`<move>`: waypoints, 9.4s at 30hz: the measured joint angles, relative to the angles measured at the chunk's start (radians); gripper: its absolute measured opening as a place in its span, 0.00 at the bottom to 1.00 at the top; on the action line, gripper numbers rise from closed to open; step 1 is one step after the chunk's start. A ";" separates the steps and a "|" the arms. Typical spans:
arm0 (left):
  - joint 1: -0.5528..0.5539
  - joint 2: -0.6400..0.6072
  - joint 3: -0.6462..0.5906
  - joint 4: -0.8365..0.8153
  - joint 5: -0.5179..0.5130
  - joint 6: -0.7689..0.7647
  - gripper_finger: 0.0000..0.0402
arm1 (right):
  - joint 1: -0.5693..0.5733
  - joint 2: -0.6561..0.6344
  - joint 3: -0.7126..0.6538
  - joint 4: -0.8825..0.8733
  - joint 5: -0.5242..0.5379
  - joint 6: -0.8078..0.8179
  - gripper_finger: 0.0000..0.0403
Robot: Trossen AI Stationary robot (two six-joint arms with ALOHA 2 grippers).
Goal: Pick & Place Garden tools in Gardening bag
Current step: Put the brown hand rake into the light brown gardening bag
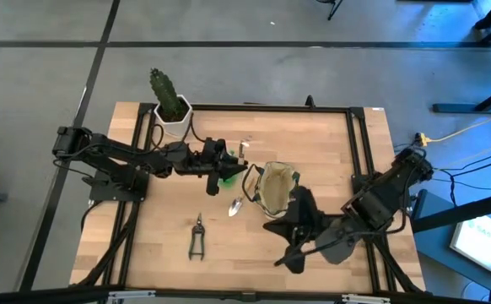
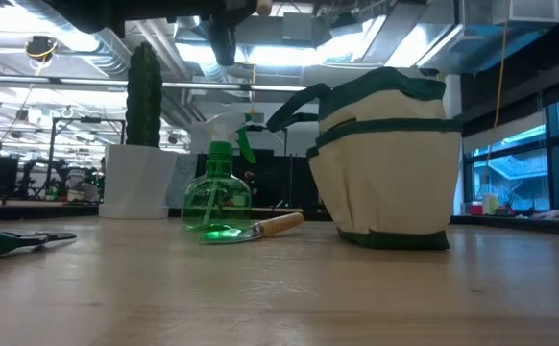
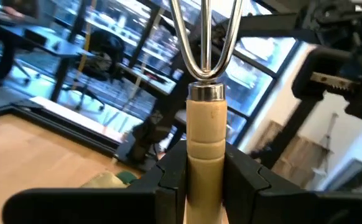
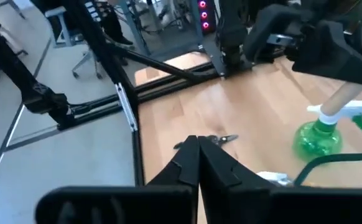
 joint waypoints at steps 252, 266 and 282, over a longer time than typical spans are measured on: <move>-0.313 0.622 0.412 -0.296 -1.039 -0.328 0.75 | -0.174 -0.937 -0.880 0.396 -0.220 -0.476 0.00; -0.274 0.622 0.445 -0.303 -0.769 -0.159 0.71 | -0.174 -0.937 -0.880 0.396 -0.220 -0.490 0.00; -0.209 0.607 0.446 -0.259 -0.346 -0.115 0.70 | -0.174 -0.937 -0.880 0.395 -0.221 -0.490 0.00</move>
